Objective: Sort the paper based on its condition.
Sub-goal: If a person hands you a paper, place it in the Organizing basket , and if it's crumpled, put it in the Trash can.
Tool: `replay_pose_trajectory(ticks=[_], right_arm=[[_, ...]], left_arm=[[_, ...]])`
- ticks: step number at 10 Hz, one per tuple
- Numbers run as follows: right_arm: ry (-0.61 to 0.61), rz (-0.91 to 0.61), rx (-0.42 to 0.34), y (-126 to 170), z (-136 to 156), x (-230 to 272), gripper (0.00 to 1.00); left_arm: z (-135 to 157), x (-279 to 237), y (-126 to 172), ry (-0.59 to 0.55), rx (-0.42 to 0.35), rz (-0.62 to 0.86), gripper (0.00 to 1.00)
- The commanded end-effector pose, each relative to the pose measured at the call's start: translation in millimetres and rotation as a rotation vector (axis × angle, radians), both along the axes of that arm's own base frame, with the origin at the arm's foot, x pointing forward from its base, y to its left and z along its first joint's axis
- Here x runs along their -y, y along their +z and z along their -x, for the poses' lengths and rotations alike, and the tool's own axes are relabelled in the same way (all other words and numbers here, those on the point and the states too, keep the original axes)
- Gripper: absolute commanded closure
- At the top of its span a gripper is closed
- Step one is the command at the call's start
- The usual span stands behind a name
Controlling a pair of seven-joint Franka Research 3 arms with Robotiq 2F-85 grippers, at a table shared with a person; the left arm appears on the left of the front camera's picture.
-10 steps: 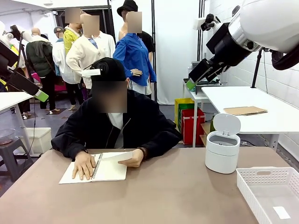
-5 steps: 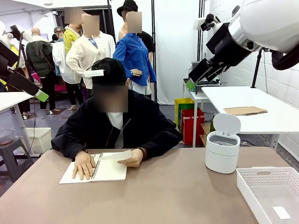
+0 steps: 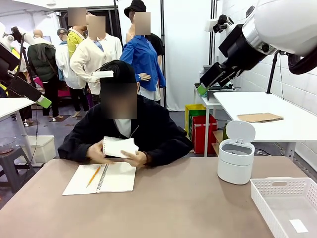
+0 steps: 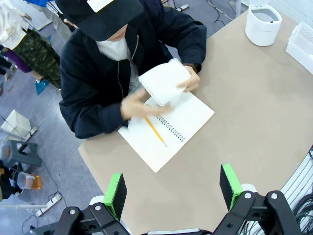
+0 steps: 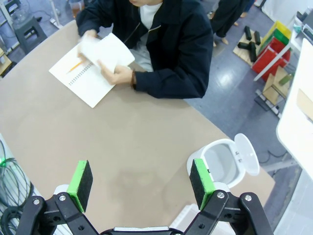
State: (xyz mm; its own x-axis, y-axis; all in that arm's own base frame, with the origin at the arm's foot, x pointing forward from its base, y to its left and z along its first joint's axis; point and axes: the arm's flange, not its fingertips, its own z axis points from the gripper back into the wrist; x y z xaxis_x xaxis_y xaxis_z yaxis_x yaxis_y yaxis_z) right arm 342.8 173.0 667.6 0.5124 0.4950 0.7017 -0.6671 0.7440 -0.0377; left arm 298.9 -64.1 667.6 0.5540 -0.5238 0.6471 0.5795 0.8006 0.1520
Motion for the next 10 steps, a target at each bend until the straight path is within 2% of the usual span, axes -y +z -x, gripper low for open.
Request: replay_pose_trajectory(ticks=[1, 10], right_arm=[[0.002, -0.001, -0.003, -1.3, -1.2, -0.6, 0.0], [0.002, -0.001, -0.003, -1.3, -1.2, -0.6, 0.0]], left_arm=[[-0.6, -1.0, 0.9, -0.001, -0.004, 0.006, 0.0], [-0.6, -1.0, 0.9, -0.001, -0.004, 0.006, 0.0]])
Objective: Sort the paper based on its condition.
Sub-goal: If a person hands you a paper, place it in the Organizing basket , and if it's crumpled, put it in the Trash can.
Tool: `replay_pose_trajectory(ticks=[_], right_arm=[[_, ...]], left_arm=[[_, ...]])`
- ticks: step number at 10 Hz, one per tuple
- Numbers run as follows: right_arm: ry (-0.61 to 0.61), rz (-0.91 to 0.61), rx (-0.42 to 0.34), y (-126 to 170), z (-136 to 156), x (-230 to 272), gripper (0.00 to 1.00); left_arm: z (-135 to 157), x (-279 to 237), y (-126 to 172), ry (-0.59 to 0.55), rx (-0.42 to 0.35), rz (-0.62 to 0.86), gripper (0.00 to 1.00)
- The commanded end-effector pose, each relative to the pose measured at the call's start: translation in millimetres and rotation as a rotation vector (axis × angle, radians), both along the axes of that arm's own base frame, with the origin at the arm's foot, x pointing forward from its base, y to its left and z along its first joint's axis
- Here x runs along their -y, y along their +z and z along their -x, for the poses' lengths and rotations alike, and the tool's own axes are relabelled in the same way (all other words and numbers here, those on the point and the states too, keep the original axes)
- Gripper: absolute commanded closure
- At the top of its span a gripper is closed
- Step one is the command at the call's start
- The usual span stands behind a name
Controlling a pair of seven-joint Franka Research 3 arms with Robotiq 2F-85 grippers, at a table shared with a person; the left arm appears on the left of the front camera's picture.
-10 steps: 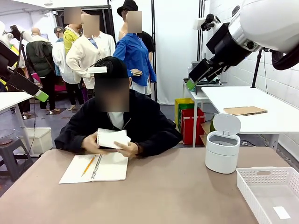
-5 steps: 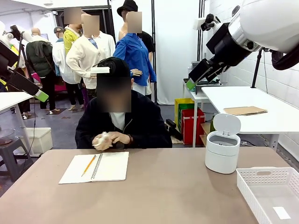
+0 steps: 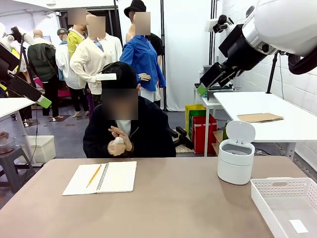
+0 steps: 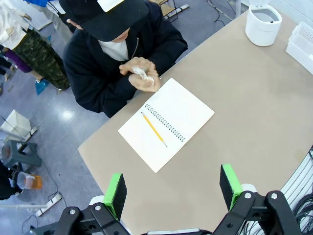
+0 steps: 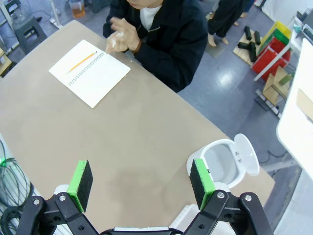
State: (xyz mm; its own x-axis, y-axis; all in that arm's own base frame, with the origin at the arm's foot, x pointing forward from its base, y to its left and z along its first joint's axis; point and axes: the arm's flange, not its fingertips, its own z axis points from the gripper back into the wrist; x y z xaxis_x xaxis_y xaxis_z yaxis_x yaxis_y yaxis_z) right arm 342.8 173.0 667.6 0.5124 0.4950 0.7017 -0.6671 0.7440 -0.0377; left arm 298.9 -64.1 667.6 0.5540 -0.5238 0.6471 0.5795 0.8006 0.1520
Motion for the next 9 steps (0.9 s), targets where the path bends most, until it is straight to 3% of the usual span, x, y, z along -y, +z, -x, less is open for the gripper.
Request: replay_pose_trajectory(ticks=[1, 9], right_arm=[[0.002, -0.001, -0.003, -1.3, -1.2, -0.6, 0.0], [0.002, -0.001, -0.003, -1.3, -1.2, -0.6, 0.0]], left_arm=[[-0.6, -1.0, 0.9, -0.001, -0.004, 0.006, 0.0], [-0.6, -1.0, 0.9, -0.001, -0.004, 0.006, 0.0]])
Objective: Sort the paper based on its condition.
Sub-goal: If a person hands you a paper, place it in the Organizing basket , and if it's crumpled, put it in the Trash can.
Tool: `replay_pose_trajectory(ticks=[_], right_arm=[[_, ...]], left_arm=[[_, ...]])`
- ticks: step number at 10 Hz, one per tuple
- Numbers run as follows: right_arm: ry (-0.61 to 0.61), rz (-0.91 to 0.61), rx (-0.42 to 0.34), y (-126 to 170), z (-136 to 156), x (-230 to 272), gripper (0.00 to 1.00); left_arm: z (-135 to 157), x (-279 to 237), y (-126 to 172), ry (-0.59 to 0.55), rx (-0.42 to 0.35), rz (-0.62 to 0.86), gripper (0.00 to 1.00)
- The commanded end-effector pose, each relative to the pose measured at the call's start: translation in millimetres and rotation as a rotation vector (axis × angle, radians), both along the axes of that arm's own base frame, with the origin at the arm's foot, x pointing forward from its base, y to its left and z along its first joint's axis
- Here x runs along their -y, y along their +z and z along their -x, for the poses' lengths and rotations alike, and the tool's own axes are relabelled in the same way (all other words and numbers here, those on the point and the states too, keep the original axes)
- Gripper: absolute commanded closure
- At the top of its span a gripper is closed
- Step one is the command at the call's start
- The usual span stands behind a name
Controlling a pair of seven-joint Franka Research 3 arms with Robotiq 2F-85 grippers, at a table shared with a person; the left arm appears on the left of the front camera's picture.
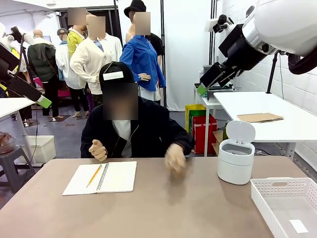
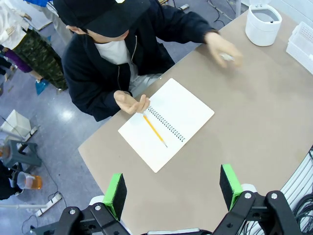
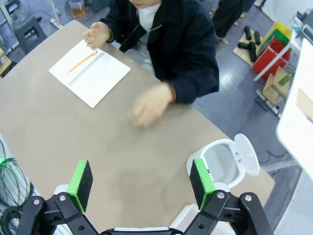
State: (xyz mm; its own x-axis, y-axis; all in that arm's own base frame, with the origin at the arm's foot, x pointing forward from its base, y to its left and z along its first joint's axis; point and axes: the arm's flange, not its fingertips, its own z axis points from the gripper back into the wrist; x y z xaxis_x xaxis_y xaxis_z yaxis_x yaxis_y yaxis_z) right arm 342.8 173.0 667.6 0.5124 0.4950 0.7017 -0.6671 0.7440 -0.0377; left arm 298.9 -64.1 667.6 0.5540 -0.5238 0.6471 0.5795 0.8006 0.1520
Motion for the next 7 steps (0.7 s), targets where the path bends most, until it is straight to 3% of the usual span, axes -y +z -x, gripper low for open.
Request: replay_pose_trajectory(ticks=[1, 7], right_arm=[[0.002, -0.001, -0.003, -1.3, -1.2, -0.6, 0.0], [0.0, 0.0, 0.0, 0.0, 0.0, 0.0, 0.0]], left_arm=[[-0.6, -1.0, 0.9, -0.001, -0.004, 0.006, 0.0], [-0.6, -1.0, 0.9, -0.001, -0.004, 0.006, 0.0]])
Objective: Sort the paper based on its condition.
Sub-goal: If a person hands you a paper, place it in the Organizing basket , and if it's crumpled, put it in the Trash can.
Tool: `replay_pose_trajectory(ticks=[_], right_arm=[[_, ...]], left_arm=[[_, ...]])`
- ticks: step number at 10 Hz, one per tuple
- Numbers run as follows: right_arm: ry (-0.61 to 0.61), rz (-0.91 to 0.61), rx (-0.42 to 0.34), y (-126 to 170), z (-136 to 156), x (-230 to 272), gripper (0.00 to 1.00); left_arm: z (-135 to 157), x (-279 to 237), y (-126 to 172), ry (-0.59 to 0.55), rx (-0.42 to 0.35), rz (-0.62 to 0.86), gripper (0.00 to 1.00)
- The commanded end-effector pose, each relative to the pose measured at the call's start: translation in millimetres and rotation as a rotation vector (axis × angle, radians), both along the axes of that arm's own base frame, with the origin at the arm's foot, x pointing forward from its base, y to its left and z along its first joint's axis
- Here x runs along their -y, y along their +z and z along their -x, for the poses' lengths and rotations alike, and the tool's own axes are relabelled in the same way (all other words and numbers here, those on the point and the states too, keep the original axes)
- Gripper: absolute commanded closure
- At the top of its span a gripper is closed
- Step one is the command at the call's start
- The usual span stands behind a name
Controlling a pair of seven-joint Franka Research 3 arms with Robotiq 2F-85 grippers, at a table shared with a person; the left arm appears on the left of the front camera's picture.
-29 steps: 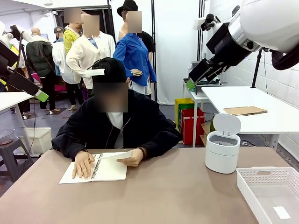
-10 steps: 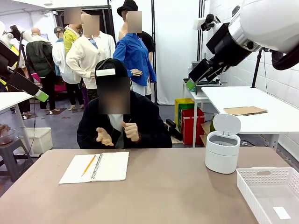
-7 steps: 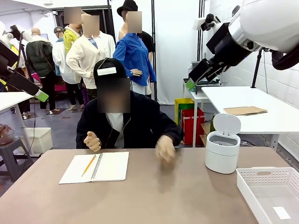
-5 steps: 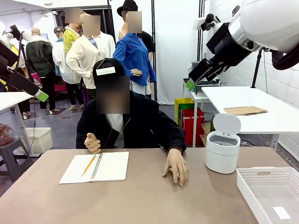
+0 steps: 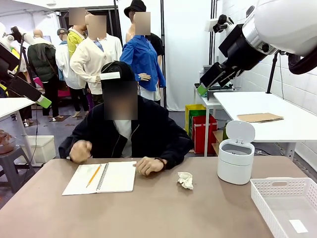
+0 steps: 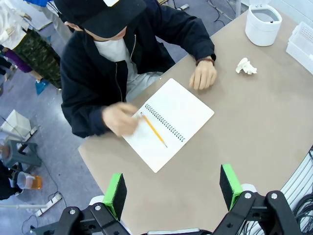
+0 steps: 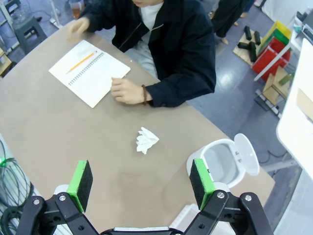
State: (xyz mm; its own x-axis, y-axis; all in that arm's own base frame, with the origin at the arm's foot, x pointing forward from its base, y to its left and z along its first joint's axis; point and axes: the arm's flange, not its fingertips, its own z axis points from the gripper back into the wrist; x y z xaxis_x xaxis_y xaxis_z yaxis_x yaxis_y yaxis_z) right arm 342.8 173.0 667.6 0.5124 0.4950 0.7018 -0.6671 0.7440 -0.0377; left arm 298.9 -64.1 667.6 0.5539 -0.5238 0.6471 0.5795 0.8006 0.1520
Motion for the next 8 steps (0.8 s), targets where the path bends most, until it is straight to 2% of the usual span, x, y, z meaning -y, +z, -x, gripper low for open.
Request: replay_pose_trajectory(ticks=[1, 3, 8], right_arm=[[-0.014, -0.004, -0.021, -0.3, -2.2, -1.0, 0.0], [-0.012, -0.018, -0.072, -1.5, -10.6, -3.1, 0.0], [-0.106, 0.021, -0.287, -19.6, -68.0, -18.6, 0.0]], left_arm=[[-0.6, -1.0, 0.9, -0.001, -0.004, 0.006, 0.0], [-0.6, -1.0, 0.9, -0.001, -0.004, 0.006, 0.0], [-0.6, -1.0, 0.9, -0.001, -0.004, 0.006, 0.0]])
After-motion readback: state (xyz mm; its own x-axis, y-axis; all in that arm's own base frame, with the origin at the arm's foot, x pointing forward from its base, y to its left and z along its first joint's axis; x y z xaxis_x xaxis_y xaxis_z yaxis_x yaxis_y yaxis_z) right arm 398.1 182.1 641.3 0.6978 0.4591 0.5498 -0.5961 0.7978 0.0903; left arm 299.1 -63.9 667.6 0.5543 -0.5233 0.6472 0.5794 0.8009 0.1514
